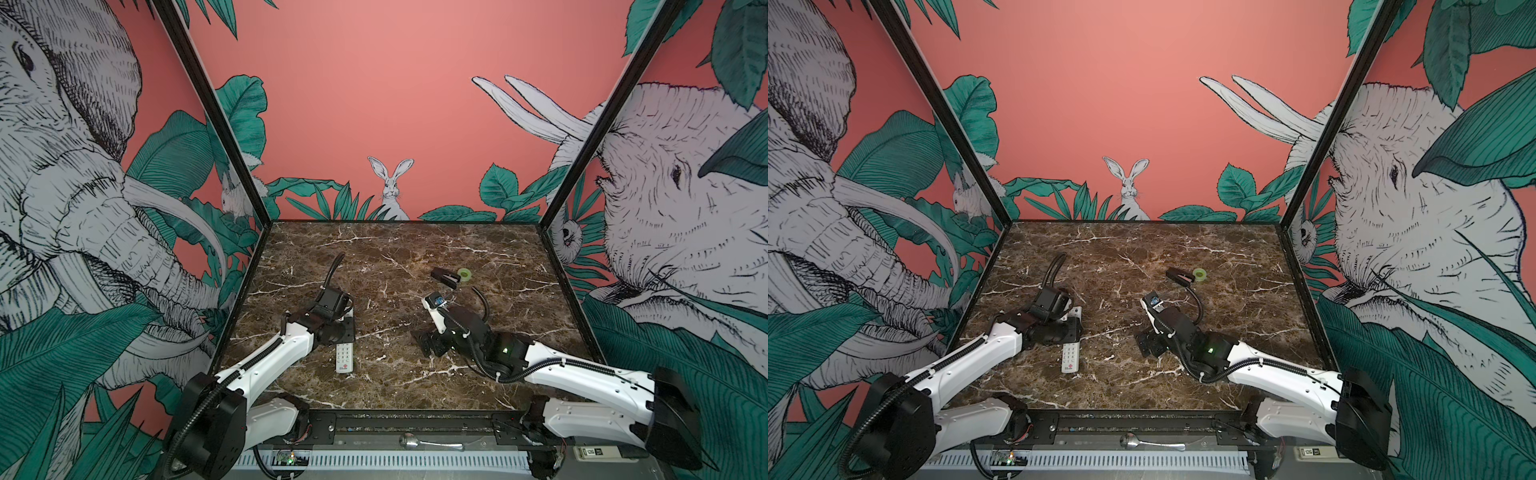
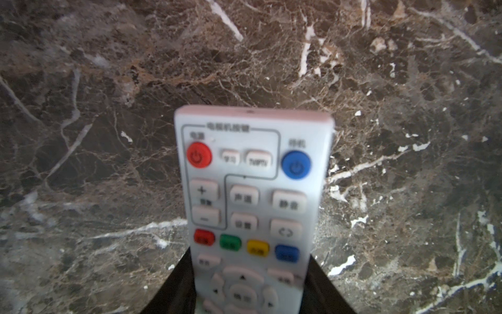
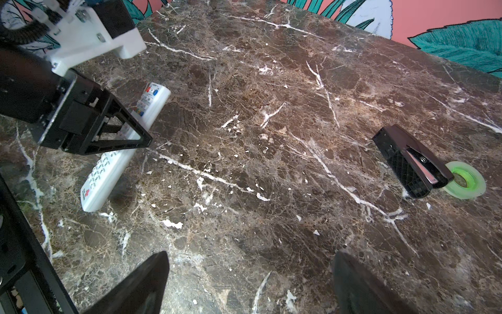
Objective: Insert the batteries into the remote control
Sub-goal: 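Lower the white remote onto the table with the left gripper while the right arm withdraws, then open the left gripper to release the remote on the table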
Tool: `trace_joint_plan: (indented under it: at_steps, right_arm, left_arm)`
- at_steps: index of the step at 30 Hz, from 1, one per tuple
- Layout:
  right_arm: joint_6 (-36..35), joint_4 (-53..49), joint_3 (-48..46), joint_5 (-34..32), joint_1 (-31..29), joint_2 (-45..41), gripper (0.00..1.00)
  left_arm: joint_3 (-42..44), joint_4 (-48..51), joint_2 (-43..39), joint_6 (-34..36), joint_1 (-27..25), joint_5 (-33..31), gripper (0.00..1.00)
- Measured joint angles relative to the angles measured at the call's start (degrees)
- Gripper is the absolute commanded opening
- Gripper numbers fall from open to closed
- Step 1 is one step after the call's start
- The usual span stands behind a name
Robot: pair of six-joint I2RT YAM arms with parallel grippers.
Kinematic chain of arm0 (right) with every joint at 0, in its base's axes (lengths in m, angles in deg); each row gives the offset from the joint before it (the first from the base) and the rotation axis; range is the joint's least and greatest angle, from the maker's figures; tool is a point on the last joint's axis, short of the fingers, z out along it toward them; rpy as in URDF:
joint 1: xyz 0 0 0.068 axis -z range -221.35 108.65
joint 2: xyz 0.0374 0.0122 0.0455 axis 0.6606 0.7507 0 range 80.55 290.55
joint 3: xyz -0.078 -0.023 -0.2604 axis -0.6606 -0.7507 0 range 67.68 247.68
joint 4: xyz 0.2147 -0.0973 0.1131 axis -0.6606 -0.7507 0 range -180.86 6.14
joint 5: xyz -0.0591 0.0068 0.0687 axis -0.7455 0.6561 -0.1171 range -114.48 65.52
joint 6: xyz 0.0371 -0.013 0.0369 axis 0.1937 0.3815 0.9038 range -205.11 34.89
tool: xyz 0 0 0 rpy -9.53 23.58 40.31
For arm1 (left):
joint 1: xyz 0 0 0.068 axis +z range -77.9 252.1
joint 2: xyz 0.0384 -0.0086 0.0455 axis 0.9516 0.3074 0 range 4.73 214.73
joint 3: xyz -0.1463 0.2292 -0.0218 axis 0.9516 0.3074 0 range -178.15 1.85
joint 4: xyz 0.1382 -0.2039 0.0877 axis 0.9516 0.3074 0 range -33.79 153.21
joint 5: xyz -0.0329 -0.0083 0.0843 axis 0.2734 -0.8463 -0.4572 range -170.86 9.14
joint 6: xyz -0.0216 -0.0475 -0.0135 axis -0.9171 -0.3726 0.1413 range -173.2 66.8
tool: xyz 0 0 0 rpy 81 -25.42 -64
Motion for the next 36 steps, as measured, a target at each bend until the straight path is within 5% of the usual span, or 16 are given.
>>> trace_joint_plan:
  at_steps: [36]
  right_arm:
    - [-0.68, 2.38, -4.68, 0.28, 0.94, -1.86, 0.97]
  left_arm:
    - [-0.92, 0.63, 9.81, -2.01, -0.04, -2.95, 0.05]
